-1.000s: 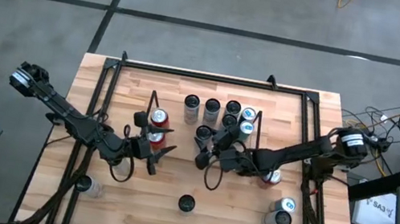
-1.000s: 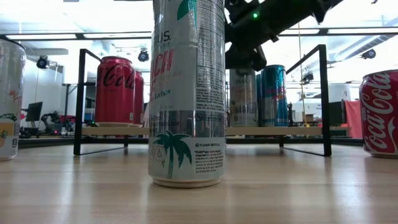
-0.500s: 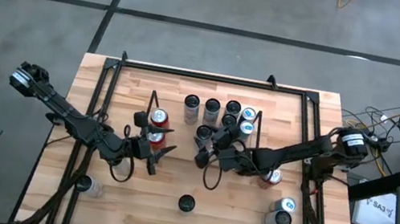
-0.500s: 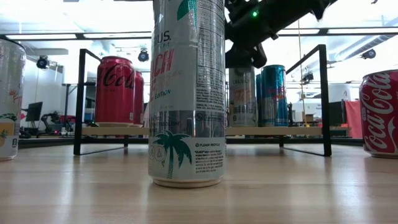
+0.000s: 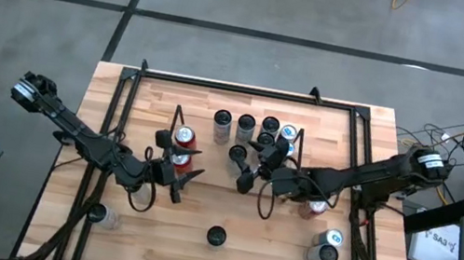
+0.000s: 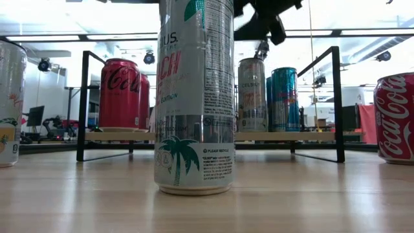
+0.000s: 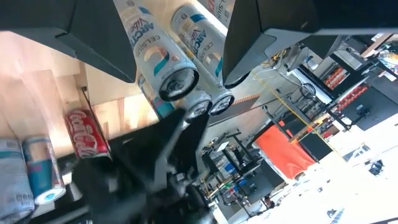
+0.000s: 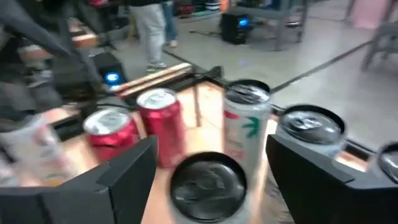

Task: Place canned beverage on shelf
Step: Put the white and blue soda can on the shelf aligned with the other white and blue soda can

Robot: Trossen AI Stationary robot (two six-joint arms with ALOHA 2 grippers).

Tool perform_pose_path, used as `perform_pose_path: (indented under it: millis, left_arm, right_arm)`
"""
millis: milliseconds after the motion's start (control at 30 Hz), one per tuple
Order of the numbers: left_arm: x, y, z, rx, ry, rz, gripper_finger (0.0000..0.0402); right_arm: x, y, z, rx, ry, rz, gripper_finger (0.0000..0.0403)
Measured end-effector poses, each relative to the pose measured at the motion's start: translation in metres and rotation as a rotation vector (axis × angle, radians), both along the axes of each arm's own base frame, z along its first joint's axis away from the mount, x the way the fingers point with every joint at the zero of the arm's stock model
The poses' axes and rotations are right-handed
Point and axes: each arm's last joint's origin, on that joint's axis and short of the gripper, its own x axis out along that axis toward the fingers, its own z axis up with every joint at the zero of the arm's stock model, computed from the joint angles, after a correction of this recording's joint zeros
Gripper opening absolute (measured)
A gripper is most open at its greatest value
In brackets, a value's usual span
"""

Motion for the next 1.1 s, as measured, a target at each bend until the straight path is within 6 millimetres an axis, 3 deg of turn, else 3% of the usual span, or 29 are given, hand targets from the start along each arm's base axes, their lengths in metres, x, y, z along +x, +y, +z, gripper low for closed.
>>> perform_pose_path:
  millis: [367,533,700,1100]
  left_arm:
    - [0.000,0.002,-0.001,0.004,0.003,0.006,0.0224]
    - [0.000,0.002,-0.001,0.004,0.003,0.006,0.0224]
    - [0.000,0.002,-0.001,0.004,0.004,0.006,0.0224]
    - [0.000,0.002,-0.002,0.005,0.005,0.006,0.0224]
  right_arm:
    - [0.008,0.005,0.035,0.062,0.199,0.086,0.0174]
    - [0.013,0.007,0.042,0.115,0.288,0.093,0.0099]
    - [0.021,0.010,0.036,0.150,0.364,0.120,0.0023]
    - [0.021,0.001,0.024,0.170,0.442,0.054,0.0013]
